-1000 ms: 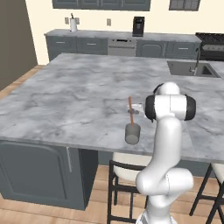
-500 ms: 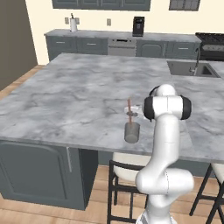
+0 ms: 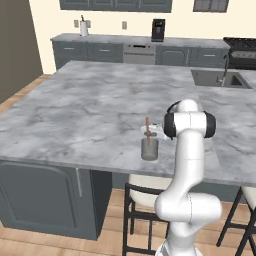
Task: Take a straw from the drawer in front and place it inside the glass cup on the dining counter.
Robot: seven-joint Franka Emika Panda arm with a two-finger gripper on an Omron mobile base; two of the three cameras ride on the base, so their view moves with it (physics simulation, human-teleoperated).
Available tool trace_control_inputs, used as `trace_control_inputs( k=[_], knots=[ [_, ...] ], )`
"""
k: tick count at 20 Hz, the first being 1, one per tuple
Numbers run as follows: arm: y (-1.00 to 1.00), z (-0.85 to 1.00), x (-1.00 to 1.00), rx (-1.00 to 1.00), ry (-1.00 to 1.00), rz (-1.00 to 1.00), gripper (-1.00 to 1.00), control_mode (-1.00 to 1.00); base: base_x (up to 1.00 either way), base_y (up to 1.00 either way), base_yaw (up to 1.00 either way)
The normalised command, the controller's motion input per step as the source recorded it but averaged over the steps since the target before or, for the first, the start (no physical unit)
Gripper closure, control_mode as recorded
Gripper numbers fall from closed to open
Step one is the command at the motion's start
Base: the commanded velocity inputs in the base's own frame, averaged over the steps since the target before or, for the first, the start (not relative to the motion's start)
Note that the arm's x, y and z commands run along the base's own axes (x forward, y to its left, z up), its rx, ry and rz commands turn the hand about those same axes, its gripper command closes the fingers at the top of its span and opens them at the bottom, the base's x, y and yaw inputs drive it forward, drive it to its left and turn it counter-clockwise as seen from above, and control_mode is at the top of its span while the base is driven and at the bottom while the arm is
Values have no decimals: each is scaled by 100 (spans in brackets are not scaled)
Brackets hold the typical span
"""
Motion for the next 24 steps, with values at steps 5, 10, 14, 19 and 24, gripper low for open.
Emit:
trace_control_inputs(
  k=[5,10,14,19,24],
  knots=[
    [0,-12,-10,0,-1,4,-100,-100,0,0,0],
    [-2,0,-28,0,-16,1,-100,-100,0,0,0],
    [0,0,-39,-1,-23,0,-100,-100,0,0,0],
    [0,5,-35,-1,-24,0,-100,-100,0,0,0],
    [0,9,-8,-4,-26,0,-100,-100,0,0,0]
  ],
)
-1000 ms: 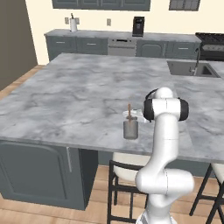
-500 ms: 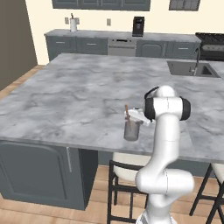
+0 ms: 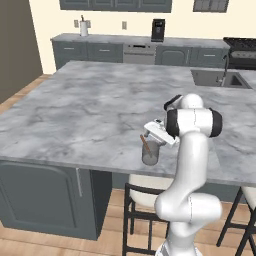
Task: Take a straw from the drawer in front and place it inside the glass cup on the dining counter.
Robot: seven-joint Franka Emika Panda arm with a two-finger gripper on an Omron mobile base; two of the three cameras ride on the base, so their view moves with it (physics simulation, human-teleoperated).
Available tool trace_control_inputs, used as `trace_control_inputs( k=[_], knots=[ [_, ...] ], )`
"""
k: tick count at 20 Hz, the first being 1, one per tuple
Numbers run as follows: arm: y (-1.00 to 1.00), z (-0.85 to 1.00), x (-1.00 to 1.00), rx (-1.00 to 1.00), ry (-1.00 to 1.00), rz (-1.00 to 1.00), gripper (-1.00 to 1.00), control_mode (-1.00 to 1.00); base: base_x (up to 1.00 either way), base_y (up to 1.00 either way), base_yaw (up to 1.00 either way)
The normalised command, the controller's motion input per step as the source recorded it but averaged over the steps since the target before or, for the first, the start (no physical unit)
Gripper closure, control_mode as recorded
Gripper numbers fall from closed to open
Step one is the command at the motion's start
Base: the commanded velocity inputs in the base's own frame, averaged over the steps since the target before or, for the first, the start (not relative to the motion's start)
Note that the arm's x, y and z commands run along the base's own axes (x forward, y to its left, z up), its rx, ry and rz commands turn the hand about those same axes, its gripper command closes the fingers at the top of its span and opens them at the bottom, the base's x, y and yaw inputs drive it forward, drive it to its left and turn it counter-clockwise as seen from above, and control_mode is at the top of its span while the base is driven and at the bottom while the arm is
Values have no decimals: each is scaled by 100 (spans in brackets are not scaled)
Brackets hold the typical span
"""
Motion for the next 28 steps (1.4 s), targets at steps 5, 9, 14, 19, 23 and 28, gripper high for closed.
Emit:
trace_control_inputs(
  k=[5,9,14,19,23,28],
  knots=[
    [0,6,0,-13,-31,0,-100,-100,0,0,0],
    [0,18,-3,-23,-42,-2,-100,-100,0,0,0],
    [0,51,-29,-37,-56,-1,-100,-100,0,0,0],
    [0,68,-55,-36,-60,0,-100,-100,0,0,0],
    [0,58,-92,-32,-59,0,-100,-100,0,0,0],
    [0,39,-100,-22,-46,3,-100,-100,0,0,0]
  ],
)
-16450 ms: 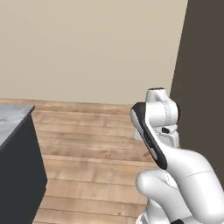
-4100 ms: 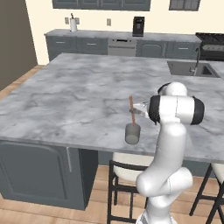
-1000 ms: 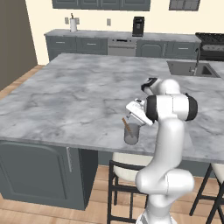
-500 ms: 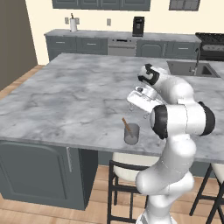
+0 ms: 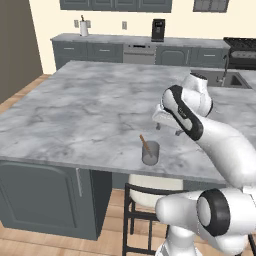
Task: Take a straw from the drawer in front and place it inside the glass cup on the dining counter.
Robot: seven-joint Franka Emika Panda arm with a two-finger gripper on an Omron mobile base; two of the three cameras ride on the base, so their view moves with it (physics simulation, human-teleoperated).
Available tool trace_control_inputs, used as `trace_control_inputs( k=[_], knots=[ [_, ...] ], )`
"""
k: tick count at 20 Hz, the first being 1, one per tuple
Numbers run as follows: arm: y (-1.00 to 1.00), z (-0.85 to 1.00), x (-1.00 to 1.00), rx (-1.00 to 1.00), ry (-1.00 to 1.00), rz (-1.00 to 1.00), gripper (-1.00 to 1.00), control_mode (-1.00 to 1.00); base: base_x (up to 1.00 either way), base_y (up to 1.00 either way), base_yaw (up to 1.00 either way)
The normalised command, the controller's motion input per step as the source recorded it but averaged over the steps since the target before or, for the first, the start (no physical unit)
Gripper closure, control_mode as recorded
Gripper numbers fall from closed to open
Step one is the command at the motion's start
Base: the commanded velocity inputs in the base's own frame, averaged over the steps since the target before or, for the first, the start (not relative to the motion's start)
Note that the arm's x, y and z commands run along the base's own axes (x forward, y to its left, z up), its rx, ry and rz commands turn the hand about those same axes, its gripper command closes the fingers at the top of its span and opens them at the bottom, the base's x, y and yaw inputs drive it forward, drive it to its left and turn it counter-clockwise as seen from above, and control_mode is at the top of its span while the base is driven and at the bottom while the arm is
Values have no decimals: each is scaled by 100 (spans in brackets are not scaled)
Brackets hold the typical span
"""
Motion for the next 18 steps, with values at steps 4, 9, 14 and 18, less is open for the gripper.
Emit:
trace_control_inputs(
  k=[4,9,14,18],
  knots=[
    [0,24,-88,-15,-23,3,-100,-100,0,0,0],
    [0,15,-79,-13,-8,4,-100,-100,0,0,0],
    [6,4,-82,-10,0,4,-100,-100,0,0,0],
    [30,0,-71,-6,0,8,-100,-100,0,0,0]
  ],
)
